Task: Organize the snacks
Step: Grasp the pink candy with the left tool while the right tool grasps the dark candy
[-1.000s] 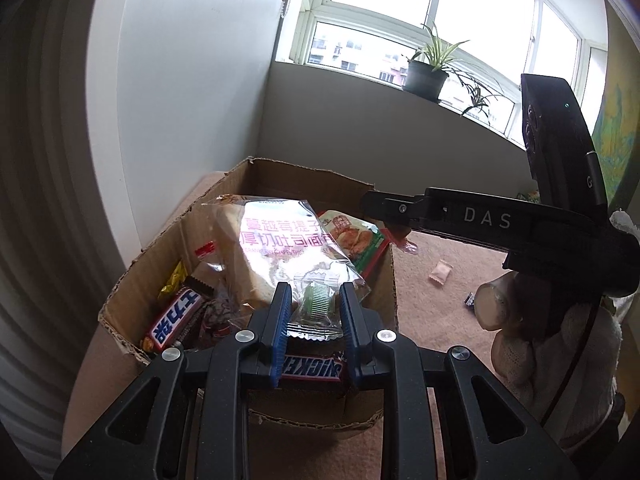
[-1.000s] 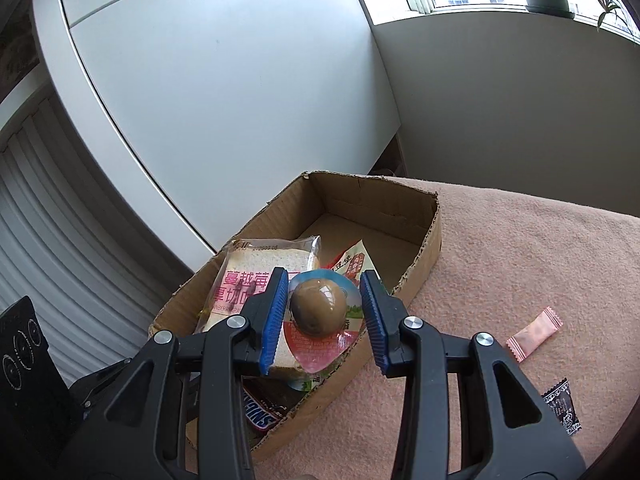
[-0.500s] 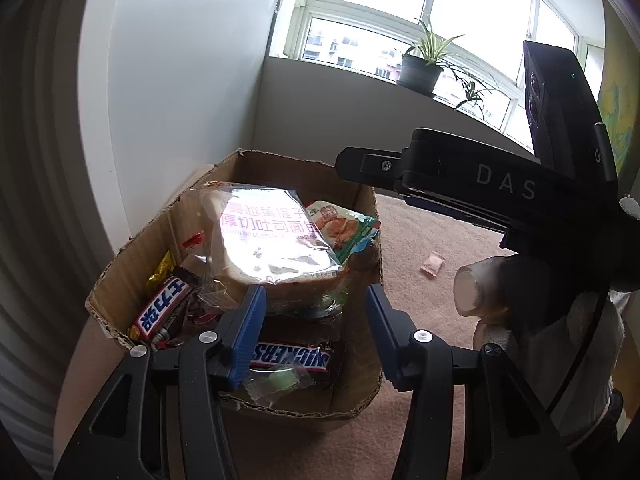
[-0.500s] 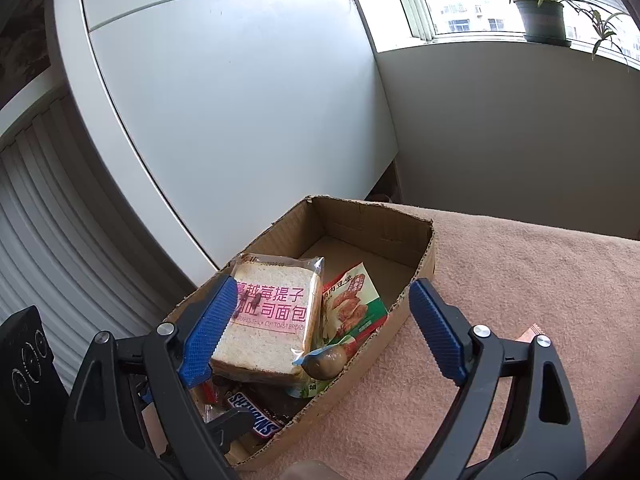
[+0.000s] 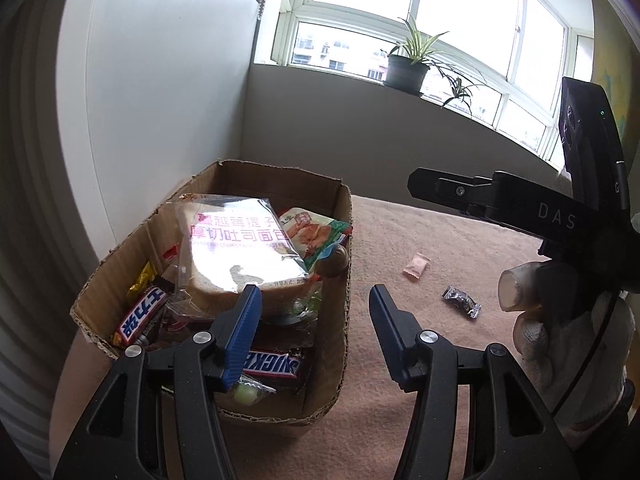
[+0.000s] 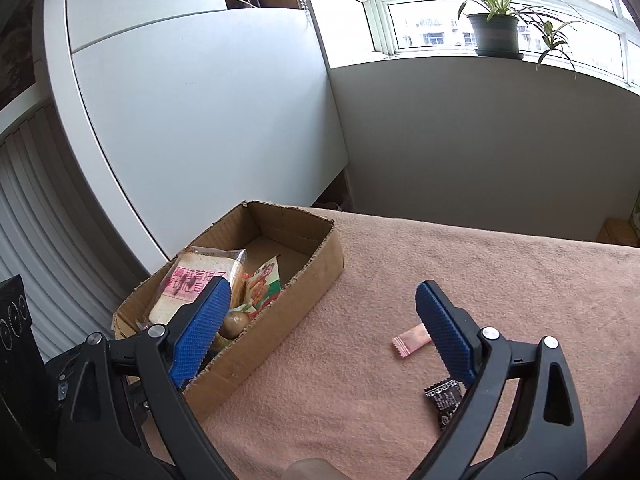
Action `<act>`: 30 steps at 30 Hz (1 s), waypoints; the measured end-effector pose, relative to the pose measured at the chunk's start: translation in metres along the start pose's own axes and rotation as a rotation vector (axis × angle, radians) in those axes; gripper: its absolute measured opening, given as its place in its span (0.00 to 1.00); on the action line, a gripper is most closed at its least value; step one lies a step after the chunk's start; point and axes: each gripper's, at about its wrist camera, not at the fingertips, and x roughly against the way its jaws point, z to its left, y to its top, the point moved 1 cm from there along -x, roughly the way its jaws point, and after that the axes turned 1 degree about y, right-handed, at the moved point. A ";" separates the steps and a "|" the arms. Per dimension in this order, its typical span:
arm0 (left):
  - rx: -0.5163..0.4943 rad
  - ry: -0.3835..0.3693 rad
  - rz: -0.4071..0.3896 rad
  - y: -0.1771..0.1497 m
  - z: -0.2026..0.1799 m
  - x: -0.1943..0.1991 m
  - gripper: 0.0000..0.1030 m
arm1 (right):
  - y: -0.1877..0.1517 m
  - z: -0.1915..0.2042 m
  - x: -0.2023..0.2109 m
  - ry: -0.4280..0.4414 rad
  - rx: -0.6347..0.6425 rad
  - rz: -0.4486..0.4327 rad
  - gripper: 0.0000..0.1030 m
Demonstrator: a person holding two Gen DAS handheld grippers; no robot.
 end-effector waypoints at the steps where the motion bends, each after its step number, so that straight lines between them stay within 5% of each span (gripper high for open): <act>1: -0.002 -0.002 0.000 0.000 -0.003 -0.001 0.54 | -0.002 -0.007 0.003 -0.015 -0.004 0.000 0.93; 13: -0.055 -0.037 0.023 0.006 -0.049 -0.018 0.54 | -0.029 -0.073 0.029 -0.168 0.029 0.074 0.93; 30: -0.103 -0.060 0.088 0.011 -0.087 -0.049 0.53 | -0.071 -0.067 -0.016 -0.119 0.180 0.303 0.69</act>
